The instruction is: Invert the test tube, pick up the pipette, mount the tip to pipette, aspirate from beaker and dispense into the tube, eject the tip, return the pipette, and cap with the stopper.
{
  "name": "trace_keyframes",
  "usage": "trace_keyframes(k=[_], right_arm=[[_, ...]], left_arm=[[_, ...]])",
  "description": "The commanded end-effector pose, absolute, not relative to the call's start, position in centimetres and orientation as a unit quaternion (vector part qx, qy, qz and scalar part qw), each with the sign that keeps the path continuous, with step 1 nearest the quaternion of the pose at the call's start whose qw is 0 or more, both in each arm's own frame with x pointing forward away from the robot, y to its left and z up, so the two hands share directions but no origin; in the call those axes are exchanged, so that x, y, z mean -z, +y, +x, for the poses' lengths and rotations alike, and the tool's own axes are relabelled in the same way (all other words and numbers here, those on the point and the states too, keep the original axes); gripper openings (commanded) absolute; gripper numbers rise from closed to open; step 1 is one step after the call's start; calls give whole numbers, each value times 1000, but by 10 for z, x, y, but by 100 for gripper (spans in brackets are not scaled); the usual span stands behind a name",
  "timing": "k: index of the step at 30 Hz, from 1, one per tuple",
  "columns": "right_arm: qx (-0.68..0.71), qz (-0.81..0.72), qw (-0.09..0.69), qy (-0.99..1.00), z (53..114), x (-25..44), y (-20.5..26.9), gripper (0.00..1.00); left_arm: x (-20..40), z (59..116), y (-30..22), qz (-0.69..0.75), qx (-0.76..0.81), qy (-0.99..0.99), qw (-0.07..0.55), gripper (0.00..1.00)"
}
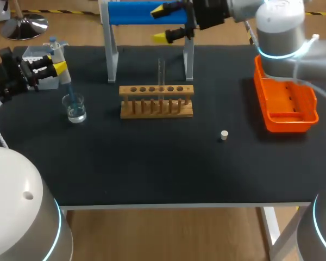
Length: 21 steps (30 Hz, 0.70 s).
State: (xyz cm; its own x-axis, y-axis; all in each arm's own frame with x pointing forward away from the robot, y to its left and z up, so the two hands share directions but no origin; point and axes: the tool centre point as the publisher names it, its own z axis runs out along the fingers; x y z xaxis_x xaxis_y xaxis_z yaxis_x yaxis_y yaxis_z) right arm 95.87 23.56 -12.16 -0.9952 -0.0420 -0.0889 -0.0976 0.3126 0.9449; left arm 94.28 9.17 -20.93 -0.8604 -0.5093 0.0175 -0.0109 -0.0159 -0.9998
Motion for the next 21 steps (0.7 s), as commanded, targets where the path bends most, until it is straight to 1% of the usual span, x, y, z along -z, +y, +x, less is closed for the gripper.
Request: trace_keyframes(k=[1,10,21], right_arm=[[-588,-52,22,807,957,130,196,100],[-587,-76,22,806,960,164,187,100],[-571,-75,22,817,966,213,194,100]], left_arm=[[209,943,93,-191,687,678,180,0],[209,943,93,-191,687,678,180,0],[209,943,93,-191,687,678,180,0]])
